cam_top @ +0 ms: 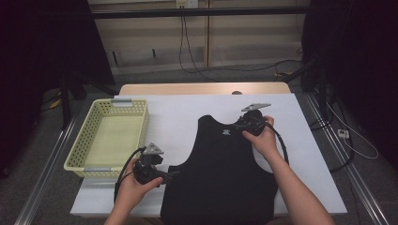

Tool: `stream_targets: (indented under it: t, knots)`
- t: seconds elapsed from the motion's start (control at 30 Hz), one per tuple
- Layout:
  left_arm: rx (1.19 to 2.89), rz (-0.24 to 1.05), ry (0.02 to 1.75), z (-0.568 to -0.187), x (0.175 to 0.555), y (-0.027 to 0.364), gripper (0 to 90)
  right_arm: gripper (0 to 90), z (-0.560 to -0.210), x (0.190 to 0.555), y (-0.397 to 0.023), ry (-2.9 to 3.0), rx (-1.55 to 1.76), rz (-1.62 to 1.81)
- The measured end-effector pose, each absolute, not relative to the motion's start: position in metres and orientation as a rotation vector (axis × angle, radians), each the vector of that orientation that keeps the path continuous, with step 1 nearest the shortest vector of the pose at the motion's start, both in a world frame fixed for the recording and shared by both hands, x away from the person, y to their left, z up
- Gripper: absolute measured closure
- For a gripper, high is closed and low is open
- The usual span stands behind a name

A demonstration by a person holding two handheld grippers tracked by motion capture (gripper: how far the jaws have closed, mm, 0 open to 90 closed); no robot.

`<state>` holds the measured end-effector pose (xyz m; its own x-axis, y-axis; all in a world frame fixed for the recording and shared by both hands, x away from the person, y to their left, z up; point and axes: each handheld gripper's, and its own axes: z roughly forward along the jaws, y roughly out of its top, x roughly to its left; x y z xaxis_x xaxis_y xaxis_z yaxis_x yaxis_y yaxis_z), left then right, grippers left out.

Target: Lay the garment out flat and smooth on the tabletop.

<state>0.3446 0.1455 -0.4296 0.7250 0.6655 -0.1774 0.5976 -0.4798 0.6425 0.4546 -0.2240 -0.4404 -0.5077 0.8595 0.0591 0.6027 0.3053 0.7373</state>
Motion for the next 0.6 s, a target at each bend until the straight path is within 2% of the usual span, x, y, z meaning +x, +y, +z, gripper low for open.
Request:
stream_targets:
  t: [0.37, 0.6]
  knots:
    - [2.228, 0.127, 0.952, -0.430, 0.344, 0.145, 13.8, 67.6, -0.446, 0.436, -0.172, 2.404, 1.180, 1.107]
    - [2.231, 0.133, 0.952, -0.431, 0.343, 0.144, 13.8, 71.5, -0.446, 0.419, -0.158, 2.468, 1.119, 1.141]
